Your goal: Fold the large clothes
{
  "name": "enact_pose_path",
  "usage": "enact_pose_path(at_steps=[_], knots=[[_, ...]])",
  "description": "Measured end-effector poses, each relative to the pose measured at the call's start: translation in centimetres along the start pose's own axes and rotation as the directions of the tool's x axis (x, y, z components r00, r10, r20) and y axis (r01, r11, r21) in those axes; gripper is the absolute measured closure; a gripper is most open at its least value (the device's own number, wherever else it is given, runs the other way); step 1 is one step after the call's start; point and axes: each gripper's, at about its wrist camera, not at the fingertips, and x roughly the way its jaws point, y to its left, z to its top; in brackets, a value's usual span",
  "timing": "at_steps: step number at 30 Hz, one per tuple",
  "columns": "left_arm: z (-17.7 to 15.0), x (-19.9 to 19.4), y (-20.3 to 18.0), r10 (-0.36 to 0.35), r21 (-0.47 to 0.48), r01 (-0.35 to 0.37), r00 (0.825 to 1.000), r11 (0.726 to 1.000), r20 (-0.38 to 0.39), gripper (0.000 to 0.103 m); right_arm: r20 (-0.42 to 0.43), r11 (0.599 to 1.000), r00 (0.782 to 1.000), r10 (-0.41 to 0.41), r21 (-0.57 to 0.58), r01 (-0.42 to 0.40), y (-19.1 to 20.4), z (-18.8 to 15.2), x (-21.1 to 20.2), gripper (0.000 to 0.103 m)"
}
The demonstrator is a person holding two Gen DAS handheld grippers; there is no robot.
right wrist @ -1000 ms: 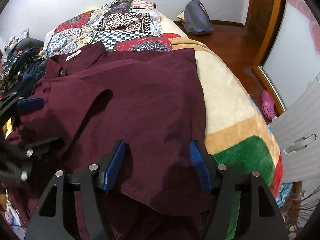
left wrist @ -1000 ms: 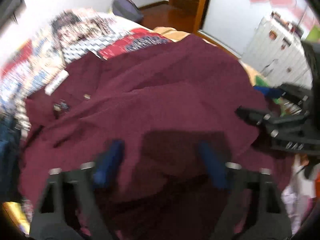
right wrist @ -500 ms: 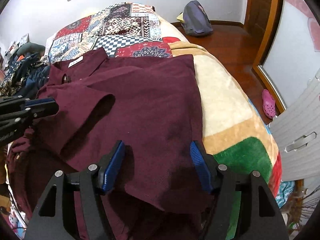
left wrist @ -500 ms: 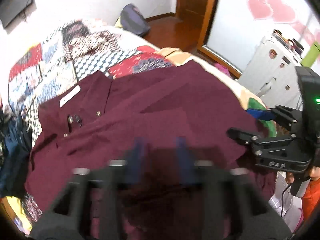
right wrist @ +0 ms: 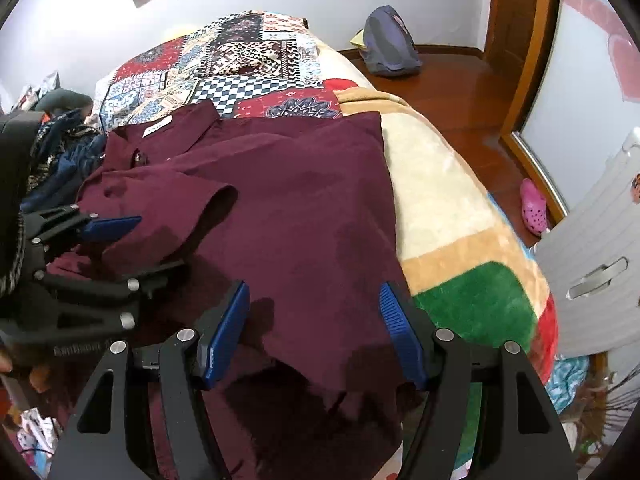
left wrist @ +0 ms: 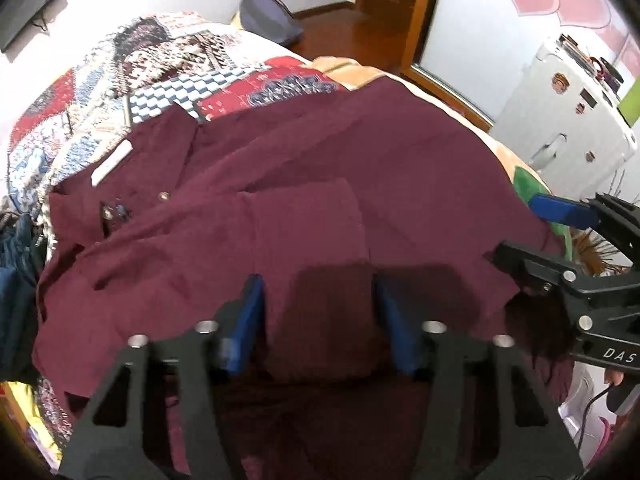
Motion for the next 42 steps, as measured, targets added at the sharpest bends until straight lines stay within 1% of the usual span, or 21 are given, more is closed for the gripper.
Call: enact_pose_path(at_steps=[1, 2, 3, 5, 7, 10, 13, 16, 18, 19, 20, 23, 24, 26, 28, 30, 32, 34, 35, 39, 42], knots=[[0.0, -0.4, 0.3, 0.008, 0.0, -0.008, 1.0, 1.0, 0.015, 0.07, 0.001, 1.0, 1.0, -0.001, 0.0, 0.001, 0.0, 0.0, -0.1, 0.039], [0.1, -0.7, 0.3, 0.008, -0.002, -0.008, 1.0, 1.0, 0.025, 0.085, 0.003, 1.0, 1.0, 0.0, 0.001, 0.0, 0.1, 0.1, -0.1, 0.039], [0.1, -1.3, 1.0, 0.007, -0.016, -0.006, 0.999, 1.0, 0.042, 0.089, 0.006, 1.0, 1.0, 0.003, 0.003, -0.003, 0.1, 0.3, -0.3, 0.039], [0.2, -2.7, 2.4, -0.018, -0.057, 0.022, 0.997, 0.998, 0.076, 0.091, 0.015, 1.0, 1.0, 0.006, 0.0, -0.006, 0.3, 0.4, -0.6, 0.039], [0.2, -4.6, 4.1, -0.019, -0.105, 0.033, 0.992, 0.994, 0.124, 0.091, 0.028, 1.0, 1.0, 0.006, -0.009, -0.006, 0.7, 0.6, -0.8, 0.039], [0.0, -8.1, 6.6, -0.019, -0.173, 0.054, 0.979, 0.983, 0.203, 0.091, 0.054, 1.0, 0.998, 0.016, -0.025, -0.015, 1.5, 1.5, -1.3, 0.039], [-1.1, -13.0, 10.1, 0.031, -0.249, 0.049, 0.952, 0.967, 0.306, 0.091, 0.077, 0.999, 0.997, 0.028, -0.041, -0.025, 2.4, 2.4, -1.5, 0.039], [-2.6, -16.3, 13.2, 0.079, -0.324, 0.046, 0.929, 0.945, 0.361, 0.091, 0.097, 0.998, 0.994, 0.042, -0.06, -0.036, 3.4, 3.4, -1.6, 0.039], [-4.3, -18.5, 15.9, 0.134, -0.391, 0.029, 0.913, 0.92, 0.385, 0.091, 0.106, 0.997, 0.993, 0.049, -0.069, -0.042, 4.2, 3.8, -1.5, 0.039], [-5.2, -19.2, 17.1, 0.153, -0.419, 0.028, 0.908, 0.908, 0.391, 0.092, 0.109, 0.996, 0.993, 0.055, -0.077, -0.046, 4.7, 4.1, -1.4, 0.039], [-6.2, -19.8, 18.1, 0.173, -0.446, 0.023, 0.903, 0.895, 0.393, 0.096, 0.11, 0.995, 0.992, 0.06, -0.084, -0.051, 5.1, 4.2, -1.2, 0.039], [-8.5, -21.0, 21.0, 0.245, -0.513, -0.016, 0.891, 0.858, 0.382, 0.097, 0.099, 0.993, 0.993, 0.066, -0.103, -0.055, 6.1, 4.5, -0.5, 0.039], [-9.5, -21.2, 22.2, 0.25, -0.538, -0.006, 0.891, 0.843, 0.38, 0.097, 0.09, 0.992, 0.994, 0.066, -0.109, -0.056, 6.5, 4.5, 0.0, 0.039], [-11.3, -20.9, 23.9, 0.259, -0.583, -0.001, 0.896, 0.813, 0.36, 0.097, 0.065, 0.992, 0.996, 0.064, -0.117, -0.056, 7.0, 4.4, 0.9, 0.039], [-12.8, -20.1, 25.0, 0.252, -0.608, 0.006, 0.907, 0.794, 0.338, 0.097, 0.028, 0.991, 0.998, 0.065, -0.119, -0.061, 7.5, 4.1, 2.1, 0.039], [-14.5, -18.8, 25.8, 0.266, -0.636, -0.017, 0.917, 0.772, 0.298, 0.097, -0.009, 0.991, 0.999, 0.048, -0.123, -0.049, 7.9, 3.6, 3.2, 0.039], [-15.9, -17.6, 26.3, 0.27, -0.655, -0.026, 0.922, 0.755, 0.276, 0.097, -0.031, 0.991, 0.999, 0.037, -0.13, -0.04, 8.1, 3.2, 3.6, 0.039], [-17.5, -16.6, 27.1, 0.273, -0.681, -0.033, 0.929, 0.731, 0.248, 0.097, -0.045, 0.99, 0.999, 0.025, -0.141, -0.031, 8.3, 2.8, 3.9, 0.039], [-18.2, -16.2, 27.1, 0.271, -0.689, -0.031, 0.932, 0.724, 0.243, 0.097, -0.046, 0.989, 0.999, 0.02, -0.146, -0.026, 8.3, 2.6, 3.9, 0.039], [-21.0, -14.2, 28.5, 0.262, -0.735, -0.034, 0.944, 0.678, 0.198, 0.097, -0.03, 0.987, 1.0, 0.001, -0.163, -0.006, 8.3, 3.0, 2.9, 0.039], [-22.5, -13.4, 28.3, 0.266, -0.746, -0.05, 0.948, 0.664, 0.174, 0.097, -0.002, 0.985, 1.0, -0.004, -0.172, 0.004, 8.5, 3.5, 2.1, 0.039]])
